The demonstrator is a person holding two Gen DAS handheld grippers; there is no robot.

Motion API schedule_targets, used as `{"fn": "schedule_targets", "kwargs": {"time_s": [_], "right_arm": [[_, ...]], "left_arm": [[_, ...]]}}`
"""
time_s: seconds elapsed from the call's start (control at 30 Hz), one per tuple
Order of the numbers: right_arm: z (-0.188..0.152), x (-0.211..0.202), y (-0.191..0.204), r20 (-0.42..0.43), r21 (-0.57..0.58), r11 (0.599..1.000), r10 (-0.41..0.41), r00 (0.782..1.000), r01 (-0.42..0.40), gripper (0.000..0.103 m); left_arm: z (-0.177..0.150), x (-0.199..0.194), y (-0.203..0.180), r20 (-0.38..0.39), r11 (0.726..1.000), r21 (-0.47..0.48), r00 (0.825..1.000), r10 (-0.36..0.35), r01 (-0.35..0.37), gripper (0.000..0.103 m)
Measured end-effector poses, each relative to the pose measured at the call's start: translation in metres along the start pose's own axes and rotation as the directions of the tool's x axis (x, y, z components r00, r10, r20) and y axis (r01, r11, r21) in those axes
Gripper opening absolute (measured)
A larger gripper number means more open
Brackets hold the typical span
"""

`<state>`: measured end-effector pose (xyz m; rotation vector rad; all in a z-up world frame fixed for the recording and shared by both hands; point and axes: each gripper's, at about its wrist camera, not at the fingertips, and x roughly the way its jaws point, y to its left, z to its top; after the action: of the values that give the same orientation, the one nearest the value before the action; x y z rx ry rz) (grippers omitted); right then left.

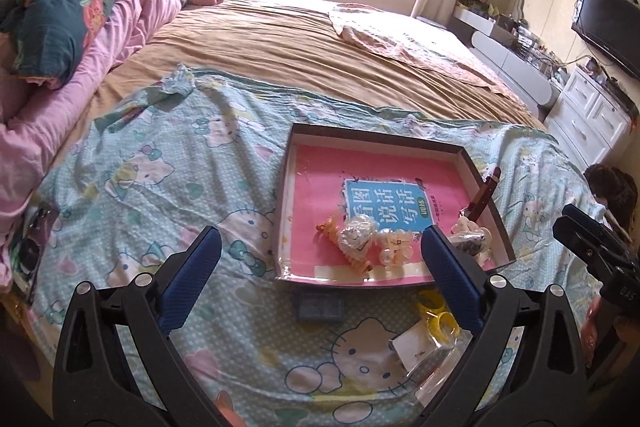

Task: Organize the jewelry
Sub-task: 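Withdraw both open tools toward the remaining items beside the box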

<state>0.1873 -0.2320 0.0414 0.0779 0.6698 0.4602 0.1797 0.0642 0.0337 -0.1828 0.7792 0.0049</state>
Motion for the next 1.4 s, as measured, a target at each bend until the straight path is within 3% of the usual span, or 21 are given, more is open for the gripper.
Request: {"fn": "schedule_targets", "kwargs": {"time_s": [0.53,0.77,1.4], "right_arm": [[-0.032,0.0,0.026,-0.098,-0.036,0.998,0.055,0.994,-0.058,0.093],[-0.059,0.012,0.037,-0.19,-0.046,0.995,0.077,0.979,-0.087,0.093],[-0.1,0.026,0.051,-0.316,-0.059,0.986,0.129,0.94,-0.155,0.093]], "left_arm": [[-0.017,-0.007,0.013,-0.004,1.0,0.001,1.0,0.027,-0.027,0.093],[-0.028,-0.003,0.013,-0.029,1.0,0.009,0.999,0.023,-0.023,0.093],[-0.059,0.023,0.007,-0.112,0.998,0.037,0.993,0.045,-0.041,0.093]]}}
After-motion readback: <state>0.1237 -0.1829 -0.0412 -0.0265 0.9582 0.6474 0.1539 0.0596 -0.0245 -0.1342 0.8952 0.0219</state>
